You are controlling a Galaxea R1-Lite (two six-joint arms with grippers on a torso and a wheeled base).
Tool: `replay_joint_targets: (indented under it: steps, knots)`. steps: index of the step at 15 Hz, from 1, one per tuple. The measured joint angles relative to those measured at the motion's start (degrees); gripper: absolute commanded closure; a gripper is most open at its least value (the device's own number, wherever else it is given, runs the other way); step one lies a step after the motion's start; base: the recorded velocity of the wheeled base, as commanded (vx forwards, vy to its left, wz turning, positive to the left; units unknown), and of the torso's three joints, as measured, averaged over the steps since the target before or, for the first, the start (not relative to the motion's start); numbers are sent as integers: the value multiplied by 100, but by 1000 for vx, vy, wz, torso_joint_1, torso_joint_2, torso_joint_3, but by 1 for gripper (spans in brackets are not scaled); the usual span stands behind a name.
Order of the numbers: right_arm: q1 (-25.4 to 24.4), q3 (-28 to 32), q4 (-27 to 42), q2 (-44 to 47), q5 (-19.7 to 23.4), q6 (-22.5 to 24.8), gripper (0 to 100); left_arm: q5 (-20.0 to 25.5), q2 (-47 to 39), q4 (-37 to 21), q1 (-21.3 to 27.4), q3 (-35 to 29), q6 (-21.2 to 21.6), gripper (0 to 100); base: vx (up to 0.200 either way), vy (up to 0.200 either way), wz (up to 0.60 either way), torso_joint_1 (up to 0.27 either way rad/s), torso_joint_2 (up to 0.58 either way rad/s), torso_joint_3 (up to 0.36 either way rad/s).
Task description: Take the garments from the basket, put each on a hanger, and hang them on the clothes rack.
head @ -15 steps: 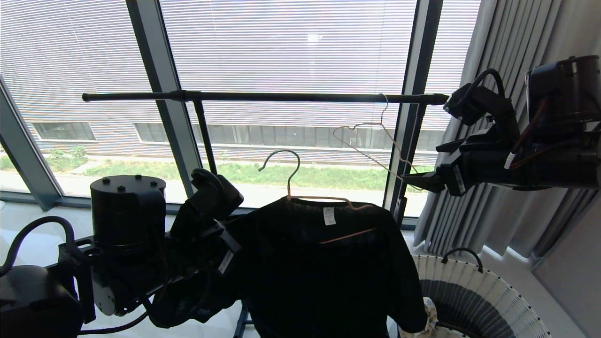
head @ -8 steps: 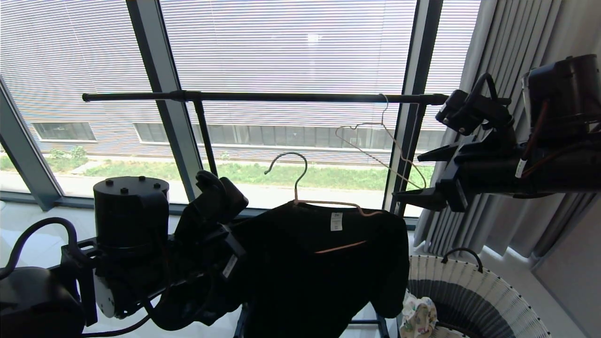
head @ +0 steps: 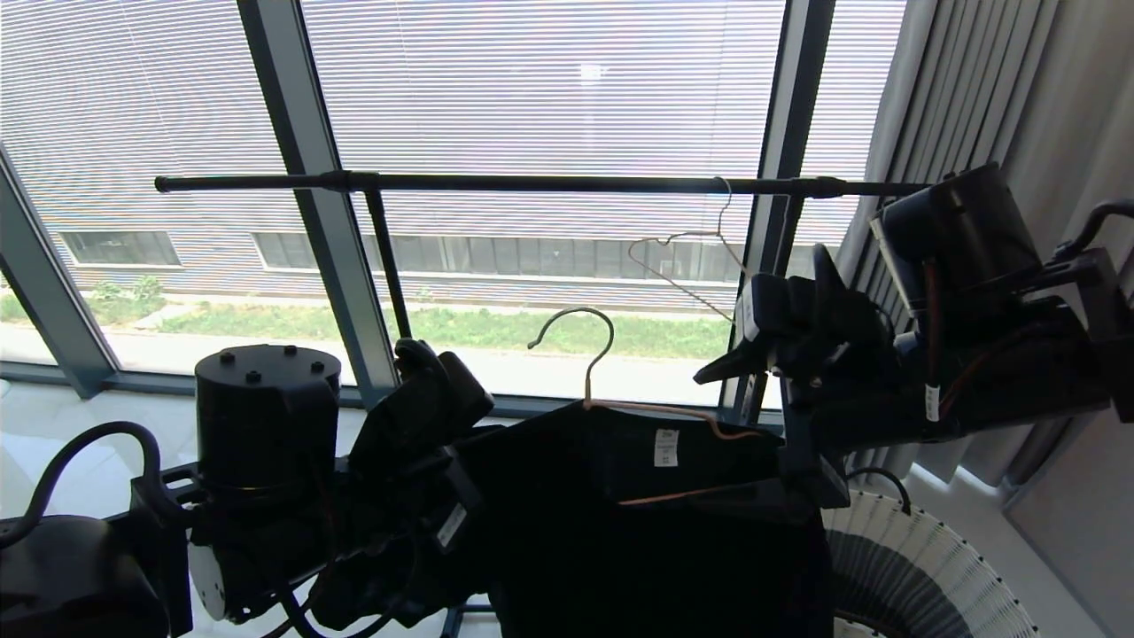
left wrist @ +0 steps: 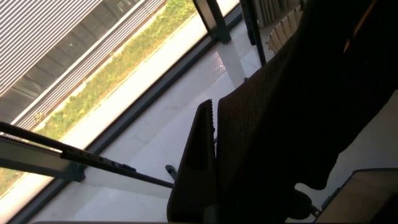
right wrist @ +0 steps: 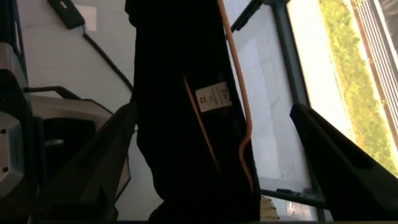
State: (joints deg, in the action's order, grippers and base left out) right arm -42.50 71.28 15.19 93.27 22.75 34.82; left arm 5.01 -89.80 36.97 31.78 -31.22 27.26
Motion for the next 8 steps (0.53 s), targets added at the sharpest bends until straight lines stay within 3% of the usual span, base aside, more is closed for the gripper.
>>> replay_joint_targets:
  steps: [8]
  knots:
    - [-35,96,9,686,-364,137,0,-9,74,0,306,5,0,100,0,0,0,0,0,0]
